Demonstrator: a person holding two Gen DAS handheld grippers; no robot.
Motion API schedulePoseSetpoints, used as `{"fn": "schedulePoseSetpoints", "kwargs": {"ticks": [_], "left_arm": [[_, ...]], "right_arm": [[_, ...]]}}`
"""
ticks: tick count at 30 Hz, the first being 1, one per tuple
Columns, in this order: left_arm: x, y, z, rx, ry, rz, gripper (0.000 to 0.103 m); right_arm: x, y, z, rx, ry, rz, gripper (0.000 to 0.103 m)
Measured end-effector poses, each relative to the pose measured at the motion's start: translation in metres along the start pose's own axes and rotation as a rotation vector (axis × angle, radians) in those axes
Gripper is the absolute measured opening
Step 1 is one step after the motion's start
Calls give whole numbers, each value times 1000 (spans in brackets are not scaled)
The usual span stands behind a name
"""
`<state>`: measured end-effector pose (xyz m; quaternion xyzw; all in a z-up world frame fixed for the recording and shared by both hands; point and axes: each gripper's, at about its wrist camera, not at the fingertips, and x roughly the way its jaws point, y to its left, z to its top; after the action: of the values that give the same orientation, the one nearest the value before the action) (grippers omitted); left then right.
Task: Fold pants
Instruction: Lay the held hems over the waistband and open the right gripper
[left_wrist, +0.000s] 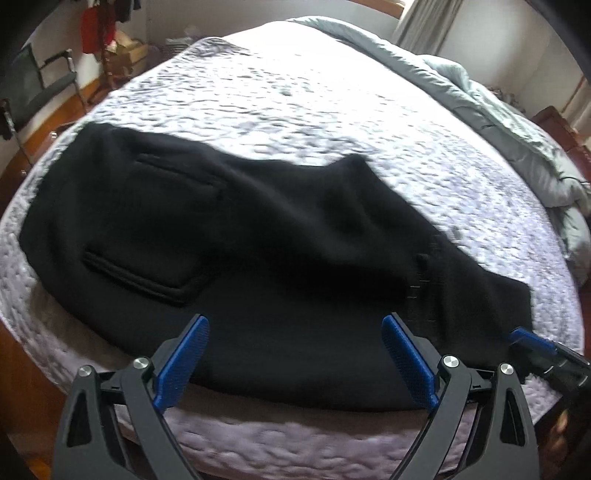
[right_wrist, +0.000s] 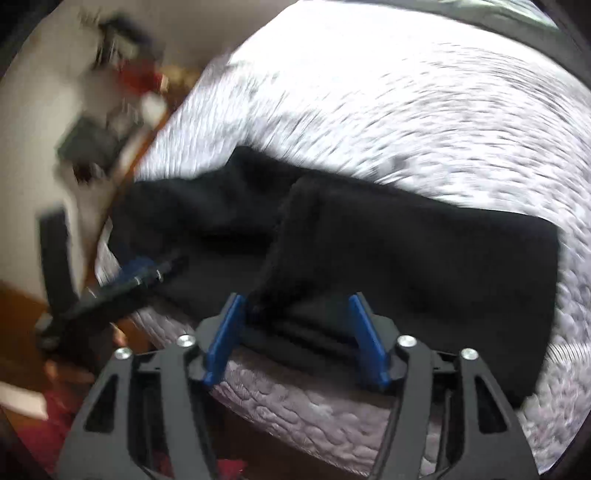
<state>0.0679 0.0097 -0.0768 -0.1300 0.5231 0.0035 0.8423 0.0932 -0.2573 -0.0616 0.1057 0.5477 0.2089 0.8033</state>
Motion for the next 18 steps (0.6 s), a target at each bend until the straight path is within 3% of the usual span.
{"fn": "schedulePoseSetpoints", "kwargs": {"ticks": [5,8,11,13,16,18], "left_arm": [[-9,-51,7,98,-48,-52,95],[4,-84,9,202,-38,6,95],[33,-103,2,307,9,161,94],[53,-104,-6,341,52,216,94],[60,-90,-11,290,52,182,96],[61,-82,-10,237,71,147,96]], "right_arm": [[-44,-78,-12,141,-81,-241,63],[-48,-123,-29,215,-55,-349,65],[-41,-149,-50,274,-19,-333,66],[-30,-160,-58,300,5,-244,69],[-15,-166,-65,332,33,-124,79],[-10,-164,-62,318,38,-91,76]]}}
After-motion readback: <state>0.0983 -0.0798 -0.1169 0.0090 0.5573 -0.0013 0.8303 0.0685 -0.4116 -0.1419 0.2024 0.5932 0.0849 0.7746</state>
